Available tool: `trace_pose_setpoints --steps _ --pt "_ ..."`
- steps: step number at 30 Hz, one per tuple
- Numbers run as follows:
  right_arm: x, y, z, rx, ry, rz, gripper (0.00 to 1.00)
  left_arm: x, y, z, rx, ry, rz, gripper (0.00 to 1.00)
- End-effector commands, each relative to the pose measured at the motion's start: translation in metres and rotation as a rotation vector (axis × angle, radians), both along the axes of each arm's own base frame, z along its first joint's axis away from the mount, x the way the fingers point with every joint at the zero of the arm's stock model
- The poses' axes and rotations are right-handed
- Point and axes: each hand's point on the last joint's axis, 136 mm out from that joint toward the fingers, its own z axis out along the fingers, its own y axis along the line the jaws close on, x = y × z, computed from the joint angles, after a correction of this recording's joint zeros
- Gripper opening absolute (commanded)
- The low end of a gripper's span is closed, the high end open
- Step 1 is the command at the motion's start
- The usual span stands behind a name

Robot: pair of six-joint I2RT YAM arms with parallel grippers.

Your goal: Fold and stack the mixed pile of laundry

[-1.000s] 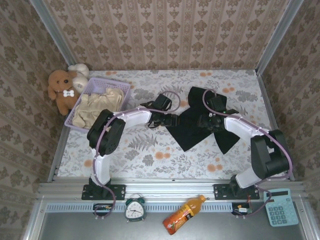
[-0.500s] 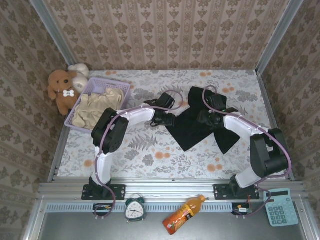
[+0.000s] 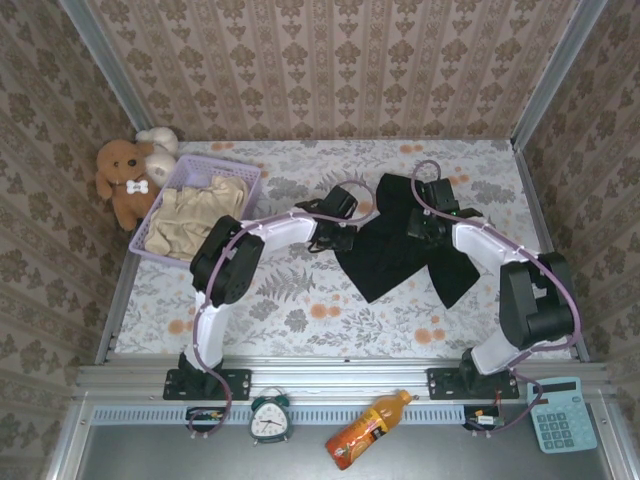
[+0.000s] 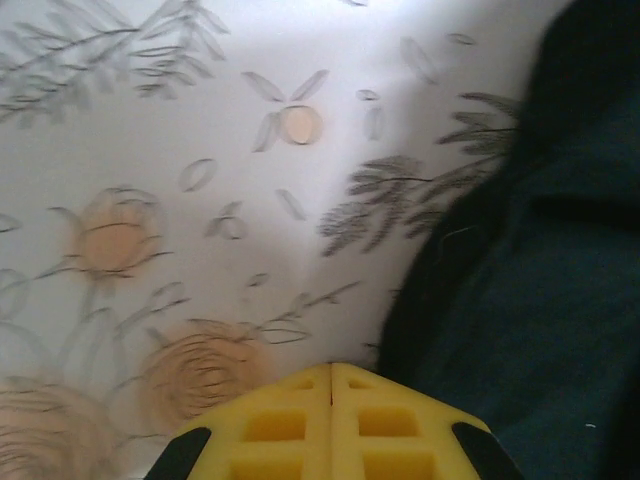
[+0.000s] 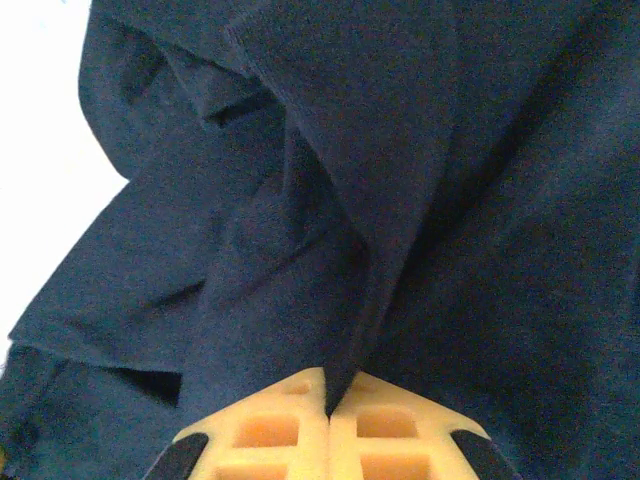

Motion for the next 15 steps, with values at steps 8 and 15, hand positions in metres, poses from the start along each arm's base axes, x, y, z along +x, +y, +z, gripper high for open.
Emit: trace_pose_setpoints --steps 8,15 --pt "-0.006 -0.026 0.056 -0.123 -0.077 0.001 0.00 0.007 -0.012 0.059 -0.173 -0.064 0.015 0.00" --pt "0.003 -0.058 0.070 -0.276 -0.067 -0.036 0.00 0.004 -0.004 0.048 -0.106 -0.055 -0.002 0.45"
